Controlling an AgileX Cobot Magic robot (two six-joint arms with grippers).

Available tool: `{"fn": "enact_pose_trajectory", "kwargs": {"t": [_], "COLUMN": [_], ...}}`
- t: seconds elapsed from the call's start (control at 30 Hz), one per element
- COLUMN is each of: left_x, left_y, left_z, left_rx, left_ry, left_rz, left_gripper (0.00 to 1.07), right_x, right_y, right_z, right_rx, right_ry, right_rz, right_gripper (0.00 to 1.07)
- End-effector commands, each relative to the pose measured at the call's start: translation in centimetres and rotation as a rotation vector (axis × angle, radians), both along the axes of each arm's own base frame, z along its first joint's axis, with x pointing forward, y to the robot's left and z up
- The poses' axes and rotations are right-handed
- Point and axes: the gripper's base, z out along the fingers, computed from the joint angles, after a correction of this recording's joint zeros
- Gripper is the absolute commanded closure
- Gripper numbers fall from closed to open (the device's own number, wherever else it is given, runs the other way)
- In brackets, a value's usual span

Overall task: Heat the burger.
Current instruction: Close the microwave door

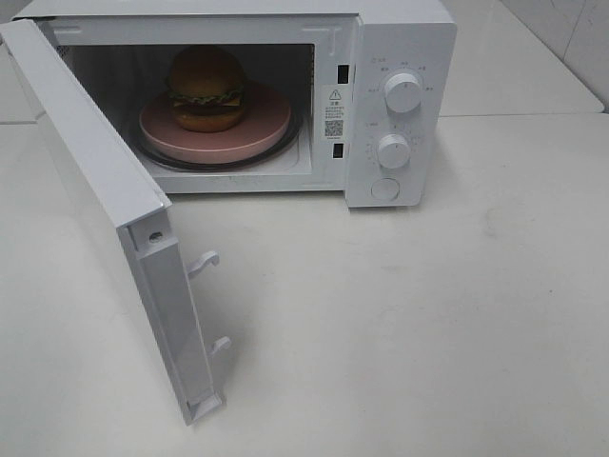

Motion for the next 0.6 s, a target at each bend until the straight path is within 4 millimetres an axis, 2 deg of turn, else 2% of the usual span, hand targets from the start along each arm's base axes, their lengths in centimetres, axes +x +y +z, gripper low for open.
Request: {"fn": "enact_pose_trajectory", "kwargs": {"t": [0.03,0.6], "left_x": [-0.27,-0.27], "left_y": [-0.03,-0.03], "left_z": [0.00,0.00], "left_rx": [-0.004,-0.007], "left_ry": [-0.015,-0.016], "left_rz": [0.000,0.002], "left_gripper": [0.07,0.07], "right_x": [-0.33,-0.33], "right_y": [0.01,0.01], "right_z": [-0.01,-0.01], "right_rx": [0.011,0.011], "right_ry": [-0.036,-0.036], "right_rz": [-0.009,-0.009], "right_gripper": [0.31,0.32]}}
